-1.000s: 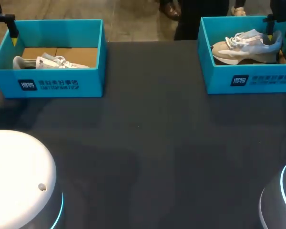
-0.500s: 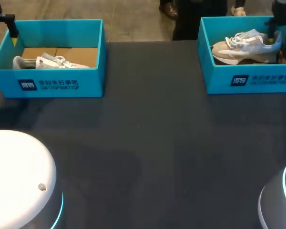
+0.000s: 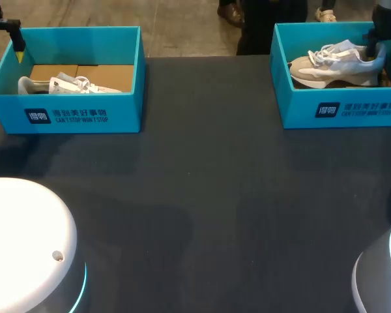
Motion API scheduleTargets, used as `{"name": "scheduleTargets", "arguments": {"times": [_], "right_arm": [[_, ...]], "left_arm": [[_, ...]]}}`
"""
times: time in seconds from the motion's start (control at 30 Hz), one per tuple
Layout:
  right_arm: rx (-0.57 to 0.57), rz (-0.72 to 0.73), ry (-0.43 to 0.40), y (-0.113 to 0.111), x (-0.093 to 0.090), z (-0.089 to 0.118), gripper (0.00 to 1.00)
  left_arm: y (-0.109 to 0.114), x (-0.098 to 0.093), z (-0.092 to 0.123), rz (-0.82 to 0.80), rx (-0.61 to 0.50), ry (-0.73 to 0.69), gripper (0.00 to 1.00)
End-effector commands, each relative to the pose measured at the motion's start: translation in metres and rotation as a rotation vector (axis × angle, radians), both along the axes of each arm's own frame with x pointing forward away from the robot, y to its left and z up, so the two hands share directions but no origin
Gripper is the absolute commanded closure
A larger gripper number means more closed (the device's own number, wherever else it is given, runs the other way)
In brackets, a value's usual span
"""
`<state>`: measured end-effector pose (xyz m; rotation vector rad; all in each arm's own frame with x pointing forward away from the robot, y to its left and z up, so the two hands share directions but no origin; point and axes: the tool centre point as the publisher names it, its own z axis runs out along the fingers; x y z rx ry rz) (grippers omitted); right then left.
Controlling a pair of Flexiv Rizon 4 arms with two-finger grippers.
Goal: Take the shoe out of the shoebox, open the shoe tongue, remove and reinsert the insole, then place the shoe into the shoebox
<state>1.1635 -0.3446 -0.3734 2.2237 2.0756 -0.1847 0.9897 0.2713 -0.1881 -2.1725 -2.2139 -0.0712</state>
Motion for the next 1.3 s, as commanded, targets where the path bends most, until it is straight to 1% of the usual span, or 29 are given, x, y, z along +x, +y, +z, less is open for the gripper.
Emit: {"name": "scheduleTargets", "arguments": {"times": [0.03, 0.13, 0.33, 0.4, 0.43, 0.47, 0.5, 0.6, 0.67, 0.93, 1.03, 1.13, 1.3], "right_arm": [[0.013, -0.007, 0.030, -0.004, 0.008, -0.007, 0.35], [0.021, -0.010, 0.034, -0.005, 0.007, -0.010, 0.33], [0.033, -0.011, 0.046, -0.005, 0.007, -0.015, 0.33], [0.035, -0.010, 0.050, -0.004, 0.007, -0.016, 0.37], [0.036, -0.011, 0.051, -0.004, 0.007, -0.017, 0.41], [0.037, -0.012, 0.053, -0.004, 0.007, -0.017, 0.48], [0.038, -0.014, 0.054, -0.004, 0.006, -0.017, 0.50], [0.040, -0.016, 0.055, -0.004, 0.006, -0.017, 0.74], [0.040, -0.018, 0.054, -0.004, 0.005, -0.016, 1.00], [0.040, -0.026, 0.046, -0.001, 0.001, -0.008, 1.00], [0.039, -0.028, 0.042, 0.000, 0.000, -0.002, 1.00], [0.036, -0.032, 0.031, 0.001, -0.001, 0.007, 1.00], [0.016, -0.048, 0.013, 0.002, -0.003, 0.036, 1.00]], "left_arm": [[0.000, 0.000, 0.001, -0.001, 0.002, 0.000, 0.00], [0.000, 0.000, 0.001, -0.001, 0.002, 0.000, 0.00], [0.000, 0.000, 0.001, -0.001, 0.002, 0.000, 0.00], [0.000, 0.000, 0.001, -0.001, 0.002, 0.000, 0.00], [0.000, 0.000, 0.001, -0.001, 0.002, 0.000, 0.00], [0.000, 0.000, 0.001, -0.001, 0.002, 0.000, 0.00], [0.000, 0.000, 0.001, -0.001, 0.002, 0.000, 0.00], [0.000, 0.000, 0.001, -0.001, 0.002, 0.000, 0.00], [0.000, 0.000, 0.001, -0.001, 0.002, 0.000, 0.00], [0.000, 0.000, 0.001, -0.001, 0.002, 0.000, 0.00], [0.000, 0.000, 0.001, -0.001, 0.002, 0.000, 0.00], [0.000, 0.000, 0.001, -0.001, 0.002, 0.000, 0.00], [0.000, 0.000, 0.001, -0.001, 0.002, 0.000, 0.00]]}}
